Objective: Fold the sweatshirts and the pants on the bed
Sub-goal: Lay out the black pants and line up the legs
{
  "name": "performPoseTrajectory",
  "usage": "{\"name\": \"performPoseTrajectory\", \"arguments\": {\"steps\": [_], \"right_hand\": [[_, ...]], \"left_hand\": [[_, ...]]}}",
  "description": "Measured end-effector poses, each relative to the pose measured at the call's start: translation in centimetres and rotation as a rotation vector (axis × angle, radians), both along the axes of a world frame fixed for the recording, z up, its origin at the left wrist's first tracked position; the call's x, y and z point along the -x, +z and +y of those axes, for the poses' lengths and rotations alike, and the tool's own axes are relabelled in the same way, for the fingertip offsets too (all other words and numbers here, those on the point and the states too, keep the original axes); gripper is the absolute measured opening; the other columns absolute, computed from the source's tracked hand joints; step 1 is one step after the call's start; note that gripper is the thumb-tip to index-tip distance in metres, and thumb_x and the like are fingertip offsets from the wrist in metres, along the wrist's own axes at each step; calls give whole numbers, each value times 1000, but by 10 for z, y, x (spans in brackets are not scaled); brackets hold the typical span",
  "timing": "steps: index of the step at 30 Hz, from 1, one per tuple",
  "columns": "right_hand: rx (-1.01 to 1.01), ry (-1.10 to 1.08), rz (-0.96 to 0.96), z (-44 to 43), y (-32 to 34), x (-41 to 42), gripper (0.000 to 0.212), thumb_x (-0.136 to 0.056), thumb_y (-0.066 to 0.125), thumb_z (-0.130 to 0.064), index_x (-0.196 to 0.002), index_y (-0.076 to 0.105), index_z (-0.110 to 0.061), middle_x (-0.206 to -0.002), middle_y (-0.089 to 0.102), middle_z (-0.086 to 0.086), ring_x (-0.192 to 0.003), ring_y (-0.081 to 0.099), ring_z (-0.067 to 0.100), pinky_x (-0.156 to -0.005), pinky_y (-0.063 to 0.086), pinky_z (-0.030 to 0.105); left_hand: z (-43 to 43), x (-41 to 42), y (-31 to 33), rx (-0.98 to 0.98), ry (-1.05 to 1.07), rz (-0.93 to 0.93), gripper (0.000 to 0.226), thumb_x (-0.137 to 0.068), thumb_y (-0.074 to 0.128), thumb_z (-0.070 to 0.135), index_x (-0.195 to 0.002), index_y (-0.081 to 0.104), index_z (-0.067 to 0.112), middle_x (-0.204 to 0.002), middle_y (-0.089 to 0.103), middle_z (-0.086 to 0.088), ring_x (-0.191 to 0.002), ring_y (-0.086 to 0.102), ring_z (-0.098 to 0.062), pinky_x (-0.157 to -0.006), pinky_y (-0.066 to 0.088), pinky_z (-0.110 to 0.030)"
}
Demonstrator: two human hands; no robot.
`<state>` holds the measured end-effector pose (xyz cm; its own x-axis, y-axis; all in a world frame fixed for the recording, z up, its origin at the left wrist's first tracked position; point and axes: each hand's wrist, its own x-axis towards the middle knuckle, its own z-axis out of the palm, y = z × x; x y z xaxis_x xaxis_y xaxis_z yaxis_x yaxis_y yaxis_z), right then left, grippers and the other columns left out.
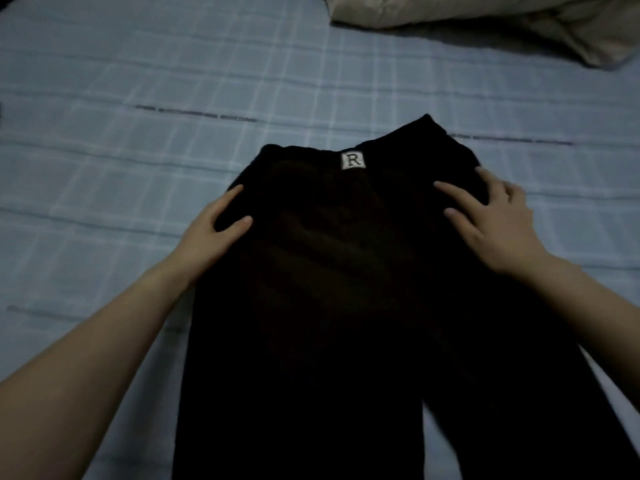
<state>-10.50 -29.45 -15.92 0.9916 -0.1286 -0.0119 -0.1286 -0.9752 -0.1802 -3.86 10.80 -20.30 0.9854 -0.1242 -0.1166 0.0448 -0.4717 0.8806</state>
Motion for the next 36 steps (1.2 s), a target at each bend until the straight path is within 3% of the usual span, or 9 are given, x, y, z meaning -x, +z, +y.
{"name": "performPoseTrajectory", "arguments": {"steps": [3, 9, 12, 16, 20, 24, 26, 29, 36], "right_hand": [[-240, -30, 201, -36, -9, 1, 42, -97, 44, -56, -137, 36, -64, -160, 13, 2, -142, 21, 42, -120, 17, 51], [-779, 54, 242, -54, -3, -9, 60, -89, 71, -30, -136, 46, -57, -144, 46, -10, -133, 46, 9, -103, 36, 19], [-568, 108, 145, -64, 0, -15, 73, -83, 79, -24, -143, 45, -46, -132, 44, 1, -122, 49, 15, -102, 33, 17], [-337, 44, 11, -98, 6, -25, 78, -78, 82, -31, -145, 43, -44, -115, 37, -3, -115, 51, 23, -90, 32, 19], [-357, -13, 125, -96, -13, -19, 71, -86, 72, -41, -148, 37, -46, -142, 34, 9, -130, 44, 31, -102, 34, 28], [33, 33, -68, -57, -9, 5, 62, -93, 40, -57, -151, 35, -37, -159, 25, 20, -141, 29, 45, -115, 26, 54], [51, 229, -102, -25, -16, 25, 62, -94, 26, -57, -153, 33, -36, -161, 28, 8, -147, 25, 36, -116, 20, 53], [30, 324, 43, -27, -41, 40, 60, -97, 13, -60, -155, 15, -44, -164, 20, -9, -152, 13, 19, -121, 9, 45], [19, 255, 101, -34, -37, 44, 54, -105, 24, -46, -157, 12, -36, -165, 14, -5, -153, 6, 17, -124, 4, 41]], "left_hand": [[-5, 0, -5, -168, -13, -72, 59, -93, 66, 23, -147, 43, 24, -143, 48, -3, -128, 44, -10, -105, 30, -21], [-5, -3, 2, -156, -84, 19, 61, -92, 66, 20, -147, 41, 28, -146, 45, 0, -134, 42, -13, -116, 30, -34], [-4, -4, 11, -123, -67, 37, 61, -91, 68, 19, -143, 43, 37, -146, 44, 8, -133, 43, -7, -114, 30, -28], [-8, -10, 24, -40, -36, 39, 55, -92, 67, 19, -131, 48, 53, -147, 43, 14, -132, 42, 1, -109, 29, -19], [-30, -7, 15, -446, -5, -12, 59, -94, 64, 20, -148, 41, 21, -152, 38, -12, -139, 37, -27, -115, 27, -32], [-86, 30, 25, -895, 101, -258, 64, -93, 60, 32, -150, 36, 15, -156, 24, -27, -135, 30, -48, -112, 24, -56], [-129, 54, 20, -894, -106, -394, 65, -96, 41, 46, -152, 32, 16, -159, 24, -18, -145, 25, -39, -117, 17, -54], [-148, 71, -3, -904, -314, -293, 71, -94, 9, 59, -156, 16, 26, -164, 14, 1, -152, 8, -18, -121, 2, -42], [-153, 77, -1, -957, -305, -165, 62, -102, 16, 48, -157, 5, 23, -165, 5, -3, -152, 1, -20, -123, 0, -43]]}}
